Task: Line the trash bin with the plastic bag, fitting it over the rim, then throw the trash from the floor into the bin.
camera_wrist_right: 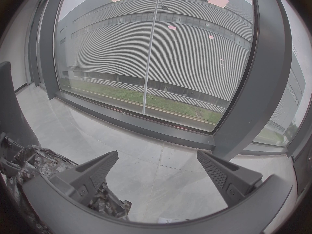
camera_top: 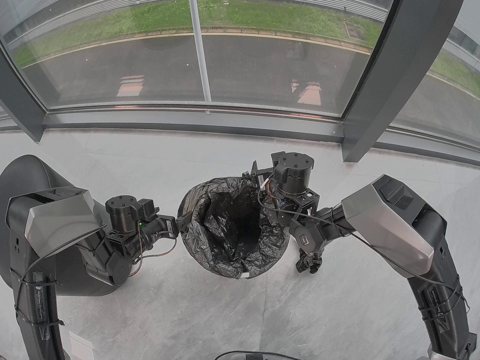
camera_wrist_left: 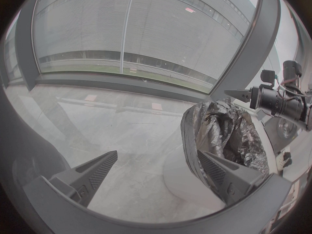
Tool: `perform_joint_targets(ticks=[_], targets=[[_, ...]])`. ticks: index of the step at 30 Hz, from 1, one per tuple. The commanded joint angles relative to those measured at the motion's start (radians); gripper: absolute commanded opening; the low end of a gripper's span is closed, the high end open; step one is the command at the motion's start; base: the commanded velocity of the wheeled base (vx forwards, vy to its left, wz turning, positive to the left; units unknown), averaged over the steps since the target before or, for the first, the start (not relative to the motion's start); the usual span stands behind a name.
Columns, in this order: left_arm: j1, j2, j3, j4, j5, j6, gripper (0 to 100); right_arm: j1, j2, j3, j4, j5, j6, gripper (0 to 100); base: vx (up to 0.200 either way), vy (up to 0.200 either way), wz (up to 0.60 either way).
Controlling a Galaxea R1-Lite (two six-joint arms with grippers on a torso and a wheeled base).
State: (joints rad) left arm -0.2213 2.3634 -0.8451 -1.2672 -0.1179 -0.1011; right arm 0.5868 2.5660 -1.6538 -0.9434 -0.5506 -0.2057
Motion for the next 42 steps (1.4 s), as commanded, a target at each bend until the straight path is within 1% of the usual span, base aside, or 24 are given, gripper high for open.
perform_joint_targets(ticks=[1,2,3,6,9,10,11,12,15,16,17,18,20,21,23,24,27,31,35,42], targets=[[-0.010,-0.075,0.089,-0.038,0.000,-0.057,100,0.033,-0.093,0.080,0.003,0.000,0.014,100,0.000,0.000,0.00],[-0.010,-0.075,0.089,-0.038,0.000,-0.057,100,0.033,-0.093,0.080,0.003,0.000,0.014,100,0.000,0.000,0.00],[-0.016,-0.099,0.155,-0.084,-0.002,-0.097,100,0.045,-0.135,0.138,0.006,0.000,0.023,100,0.000,0.000,0.00],[-0.027,-0.127,0.262,-0.162,-0.005,-0.143,100,0.054,-0.205,0.267,0.005,0.000,0.045,100,0.000,0.000,0.00],[-0.049,-0.136,0.371,-0.235,-0.003,-0.154,100,0.056,-0.267,0.393,0.005,0.000,0.114,100,0.000,0.000,0.00],[-0.064,-0.128,0.417,-0.282,0.000,-0.152,100,0.056,-0.294,0.459,0.005,0.000,0.158,100,0.000,0.000,0.00],[-0.069,-0.128,0.429,-0.285,0.001,-0.147,100,0.056,-0.303,0.479,0.003,0.000,0.170,100,0.000,0.000,0.00],[-0.087,-0.128,0.469,-0.288,0.007,-0.141,100,0.051,-0.328,0.536,-0.002,0.000,0.220,100,0.000,0.000,0.00],[-0.122,-0.127,0.495,-0.285,0.061,-0.131,100,0.034,-0.362,0.621,-0.015,-0.006,0.318,100,0.000,0.000,0.00],[-0.124,-0.127,0.494,-0.285,0.067,-0.129,100,0.031,-0.365,0.628,-0.018,-0.006,0.325,100,0.000,0.000,0.00],[-0.136,-0.125,0.485,-0.284,0.093,-0.120,100,0.013,-0.388,0.671,-0.040,0.003,0.365,100,0.000,0.000,0.00],[-0.139,-0.122,0.478,-0.284,0.099,-0.114,100,0.008,-0.392,0.683,-0.051,0.005,0.374,100,0.000,0.000,0.00],[-0.141,-0.121,0.475,-0.284,0.101,-0.111,100,0.005,-0.394,0.687,-0.055,0.005,0.378,100,0.000,0.000,0.00],[-0.151,-0.112,0.454,-0.284,0.119,-0.077,100,-0.015,-0.394,0.707,-0.110,0.006,0.388,100,0.000,0.000,0.00],[-0.156,-0.110,0.445,-0.284,0.129,-0.071,100,-0.019,-0.392,0.713,-0.127,0.008,0.390,100,0.000,0.000,0.00],[-0.165,-0.093,0.419,-0.284,0.156,-0.066,100,-0.024,-0.388,0.727,-0.152,0.009,0.388,100,0.000,0.000,0.00],[-0.171,-0.072,0.390,-0.282,0.190,-0.063,100,-0.024,-0.405,0.735,-0.166,0.035,0.387,100,0.000,0.000,0.00],[-0.170,-0.038,0.356,-0.282,0.195,-0.065,100,-0.038,-0.415,0.735,-0.166,0.041,0.388,100,0.000,0.000,0.00],[-0.164,-0.010,0.322,-0.282,0.219,-0.063,100,-0.039,-0.405,0.732,-0.166,0.044,0.390,100,0.000,0.000,0.00],[-0.151,-0.018,0.334,-0.284,0.221,-0.065,100,-0.039,-0.397,0.730,-0.167,0.044,0.390,100,0.000,0.000,0.00]])
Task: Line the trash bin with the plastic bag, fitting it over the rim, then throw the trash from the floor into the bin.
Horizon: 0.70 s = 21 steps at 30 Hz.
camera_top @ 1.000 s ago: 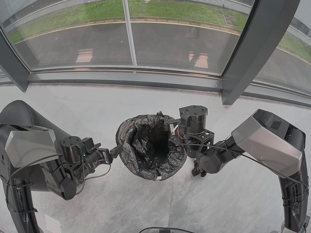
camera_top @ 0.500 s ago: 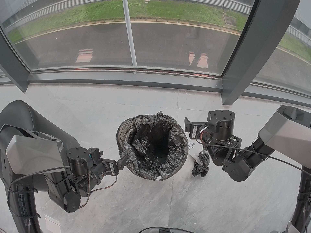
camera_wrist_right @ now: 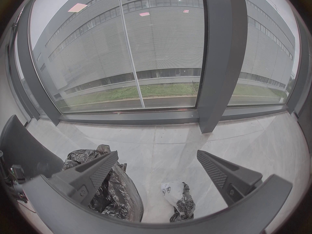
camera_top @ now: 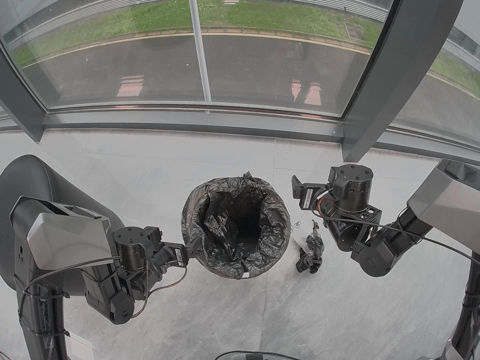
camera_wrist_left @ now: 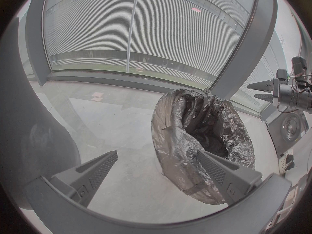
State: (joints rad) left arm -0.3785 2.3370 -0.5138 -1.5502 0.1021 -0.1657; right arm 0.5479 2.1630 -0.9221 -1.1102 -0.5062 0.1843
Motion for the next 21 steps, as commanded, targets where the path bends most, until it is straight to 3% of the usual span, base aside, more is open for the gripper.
perform_joint_targets(ticks=[1,21], targets=[[0.015,0.008,0.005,-0.001,0.001,-0.003,100,0.000,0.011,-0.003,0.000,0.000,0.000,100,0.000,0.000,0.00],[0.030,0.008,0.031,-0.002,0.001,-0.015,100,-0.002,0.031,-0.007,-0.005,0.001,-0.002,100,0.000,0.000,0.00]])
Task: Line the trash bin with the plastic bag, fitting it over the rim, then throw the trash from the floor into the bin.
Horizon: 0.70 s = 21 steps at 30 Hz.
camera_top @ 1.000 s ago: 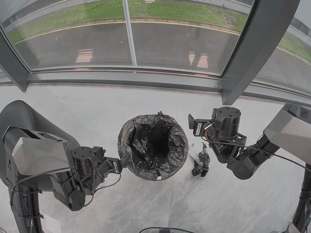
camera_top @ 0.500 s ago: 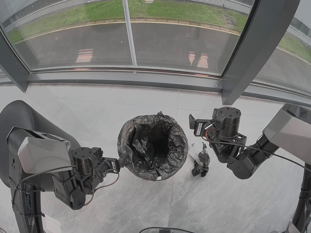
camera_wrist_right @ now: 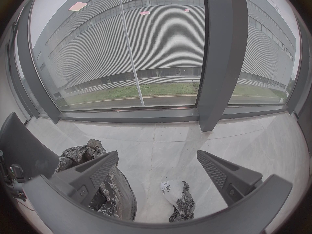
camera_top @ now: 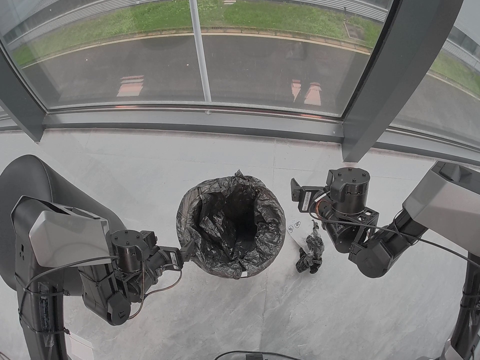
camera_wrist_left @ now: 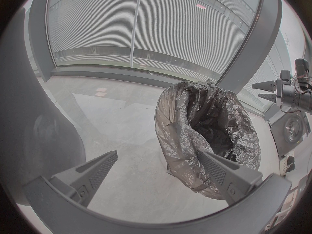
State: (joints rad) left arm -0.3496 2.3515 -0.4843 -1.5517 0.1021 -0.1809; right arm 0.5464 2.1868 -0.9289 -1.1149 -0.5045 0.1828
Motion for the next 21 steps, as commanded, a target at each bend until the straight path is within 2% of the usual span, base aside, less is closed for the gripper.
perform_joint_targets(ticks=[1,6,11,17,18,20,21], targets=[[0.000,-0.015,0.004,-0.001,0.001,0.000,100,0.000,0.007,-0.001,0.000,0.000,0.000,100,0.000,0.000,0.00],[-0.012,-0.040,0.023,-0.001,0.001,-0.015,100,0.000,0.005,-0.001,0.000,-0.002,0.000,100,0.000,0.000,0.00],[-0.072,-0.064,0.013,-0.001,0.011,-0.020,100,0.000,0.007,-0.002,0.000,0.000,0.000,100,0.000,0.000,0.00],[-0.091,-0.031,-0.014,-0.001,0.094,0.001,100,0.000,0.007,-0.002,0.000,-0.002,0.000,100,0.000,0.000,0.00],[-0.081,-0.018,-0.028,-0.001,0.149,0.001,100,0.000,0.007,-0.002,-0.002,0.000,0.000,100,0.000,0.000,0.00],[-0.072,-0.020,-0.027,-0.001,0.169,0.000,100,0.000,0.008,-0.002,0.000,0.000,0.000,100,0.000,0.000,0.00],[-0.051,-0.029,-0.023,-0.001,0.212,-0.002,100,0.000,0.008,-0.002,0.000,0.000,0.000,100,0.000,0.000,0.00]])
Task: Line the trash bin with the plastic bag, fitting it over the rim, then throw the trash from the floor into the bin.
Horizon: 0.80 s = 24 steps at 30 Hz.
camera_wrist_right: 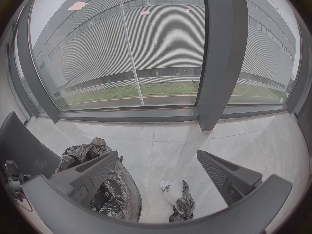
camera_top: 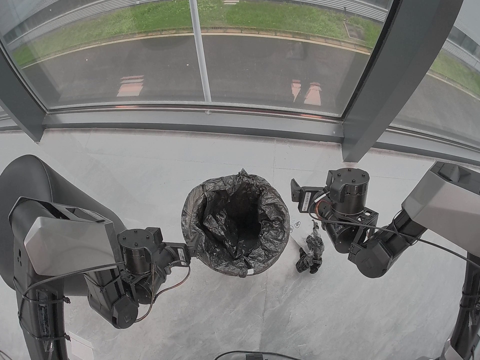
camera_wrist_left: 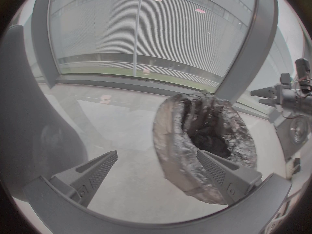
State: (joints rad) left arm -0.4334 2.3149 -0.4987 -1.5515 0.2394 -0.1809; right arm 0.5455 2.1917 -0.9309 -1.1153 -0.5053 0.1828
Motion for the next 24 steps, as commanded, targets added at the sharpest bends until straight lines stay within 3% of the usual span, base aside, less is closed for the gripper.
perform_joint_targets(ticks=[1,9,13,24], targets=[[0.039,0.004,-0.004,-0.001,0.089,-0.002,100,0.001,0.003,0.000,-0.001,0.001,0.000,100,0.000,0.000,0.00],[0.067,-0.035,0.063,-0.001,0.095,-0.023,100,-0.004,0.003,-0.003,-0.001,0.001,0.000,100,0.000,0.000,0.00],[0.065,0.009,0.051,-0.001,0.057,-0.054,100,-0.004,0.002,-0.003,-0.001,0.001,0.000,100,0.000,0.000,0.00],[0.081,0.112,-0.026,-0.001,0.049,-0.065,100,-0.006,0.005,0.003,-0.034,0.025,0.000,100,0.000,0.000,0.00]])
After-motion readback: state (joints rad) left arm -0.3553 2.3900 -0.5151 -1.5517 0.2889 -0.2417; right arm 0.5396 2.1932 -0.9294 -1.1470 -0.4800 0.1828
